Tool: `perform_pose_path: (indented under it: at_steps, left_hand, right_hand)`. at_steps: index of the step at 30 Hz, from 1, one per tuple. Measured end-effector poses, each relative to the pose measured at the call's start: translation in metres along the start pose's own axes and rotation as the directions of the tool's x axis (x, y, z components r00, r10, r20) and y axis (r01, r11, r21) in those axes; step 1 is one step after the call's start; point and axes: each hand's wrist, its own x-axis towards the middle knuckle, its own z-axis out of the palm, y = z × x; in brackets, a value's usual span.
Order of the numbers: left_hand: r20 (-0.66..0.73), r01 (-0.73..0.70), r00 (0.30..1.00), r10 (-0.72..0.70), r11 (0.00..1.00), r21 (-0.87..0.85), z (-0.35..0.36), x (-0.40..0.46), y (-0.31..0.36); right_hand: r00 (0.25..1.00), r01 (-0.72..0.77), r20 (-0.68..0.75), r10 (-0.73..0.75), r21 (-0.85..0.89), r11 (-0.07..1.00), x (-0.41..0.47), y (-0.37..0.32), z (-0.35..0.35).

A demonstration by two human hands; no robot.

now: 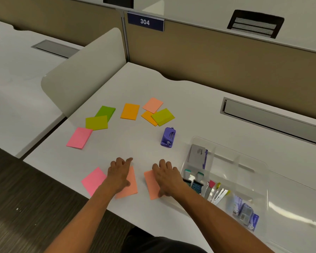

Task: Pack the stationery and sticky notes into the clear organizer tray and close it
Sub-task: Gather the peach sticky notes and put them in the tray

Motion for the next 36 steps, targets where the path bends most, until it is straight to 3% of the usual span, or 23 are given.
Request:
perform_pose_path:
  at_steps: [4,8,15,18,21,24,30,36]
  left_hand:
    - [-0.057,0.017,0.998,-0.038,0.942,-0.335,-0.009,-0.001,0.007]
    - [-0.156,-0.060,0.988,-0.001,0.922,-0.382,-0.023,-0.002,0.024]
    - [-0.244,-0.128,0.969,0.032,0.912,-0.389,-0.042,0.001,0.058]
    - [-0.317,-0.172,0.947,0.042,0.902,-0.395,-0.048,0.002,0.074]
    - [-0.410,-0.242,0.911,0.027,0.841,-0.483,-0.054,0.000,0.091]
    - [-0.465,-0.309,0.885,0.015,0.765,-0.565,-0.059,-0.002,0.110]
    - [-0.462,-0.374,0.885,0.059,0.681,-0.630,-0.063,-0.001,0.142]
    - [-0.454,-0.416,0.884,0.113,0.632,-0.653,-0.059,-0.001,0.163]
  right_hand:
    - [0.998,0.021,-0.057,-0.013,0.144,0.989,-0.009,-0.005,-0.003]
    - [0.991,0.025,-0.132,0.018,0.312,0.950,-0.015,0.004,-0.009]
    - [0.938,-0.056,-0.249,0.243,0.583,0.811,-0.030,0.035,-0.023]
    - [0.891,-0.034,-0.311,0.330,0.679,0.733,-0.042,0.050,-0.031]
    - [0.798,0.046,-0.398,0.453,0.790,0.612,-0.057,0.070,-0.038]
    - [0.706,0.047,-0.394,0.588,0.855,0.516,-0.071,0.098,-0.040]
    - [0.607,-0.032,-0.357,0.710,0.882,0.471,-0.102,0.167,-0.032]
    - [0.602,-0.213,-0.229,0.765,0.877,0.430,-0.117,0.205,-0.015]
